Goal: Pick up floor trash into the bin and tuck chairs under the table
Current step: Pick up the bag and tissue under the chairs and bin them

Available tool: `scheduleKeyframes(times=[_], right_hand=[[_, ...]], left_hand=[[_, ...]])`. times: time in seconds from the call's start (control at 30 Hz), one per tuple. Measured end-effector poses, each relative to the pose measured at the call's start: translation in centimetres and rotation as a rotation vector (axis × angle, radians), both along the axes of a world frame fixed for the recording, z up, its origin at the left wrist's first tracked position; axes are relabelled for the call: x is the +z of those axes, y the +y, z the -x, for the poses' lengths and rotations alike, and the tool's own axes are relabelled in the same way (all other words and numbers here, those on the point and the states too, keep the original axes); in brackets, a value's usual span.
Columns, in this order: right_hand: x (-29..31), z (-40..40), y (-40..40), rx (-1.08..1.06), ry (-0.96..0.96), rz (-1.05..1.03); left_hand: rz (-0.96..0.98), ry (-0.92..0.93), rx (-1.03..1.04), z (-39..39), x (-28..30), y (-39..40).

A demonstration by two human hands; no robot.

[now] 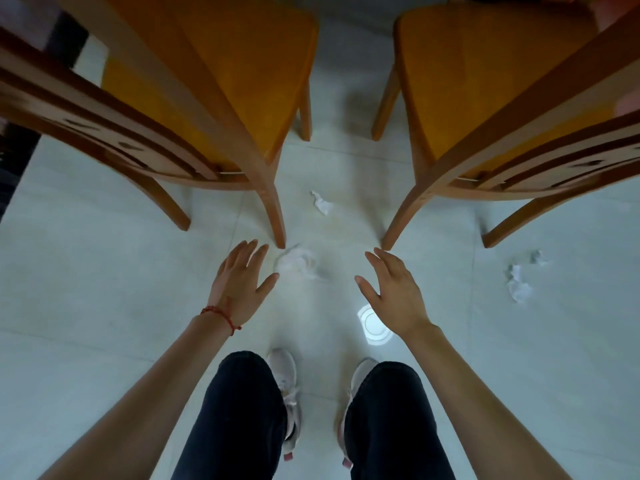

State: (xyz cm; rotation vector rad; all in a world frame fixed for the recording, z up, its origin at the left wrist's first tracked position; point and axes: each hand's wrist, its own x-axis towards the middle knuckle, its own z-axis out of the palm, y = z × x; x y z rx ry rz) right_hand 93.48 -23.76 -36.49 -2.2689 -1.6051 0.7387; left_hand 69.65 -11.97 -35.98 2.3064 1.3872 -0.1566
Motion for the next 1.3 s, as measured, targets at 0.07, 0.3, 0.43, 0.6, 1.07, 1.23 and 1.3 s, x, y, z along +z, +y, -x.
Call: scheduleKeyframes(times=[0.07,0.3,0.43,0.6,1.07,1.23,1.3], right_hand=[[-3.6,-0.2,0.6,0.016,-0.005,0.002],[-15.5,-1.5,2.5,0.085,-0.053,-0.025],[-21.4,-2.0,3.8,0.083,-0.056,-0.053],[-27.7,-2.1,5.5,0.053,0.015,-0.121],[-35.7,-1.2,5.8,0.018,0.106,-0.219],[-37.5,-0.9,5.3,0.032,0.130,-0.193],[-38.1,-0.7,5.3,0.039,0.137,-0.177]], left_hand=[[-0.006,-0.002,-0.001,0.3,-3.6,1.0],[-0.008,-0.049,-0.013,-0.1,-16.4,3.5],[0.002,-0.100,-0.003,-0.4,-22.8,4.1],[0.009,-0.153,0.027,-0.6,-29.7,4.8],[0.155,-0.353,0.416,-1.3,-38.5,4.0],[0.077,-0.395,0.539,-2.5,-39.4,3.8],[0.070,-0.391,0.583,-3.1,-39.2,4.1]])
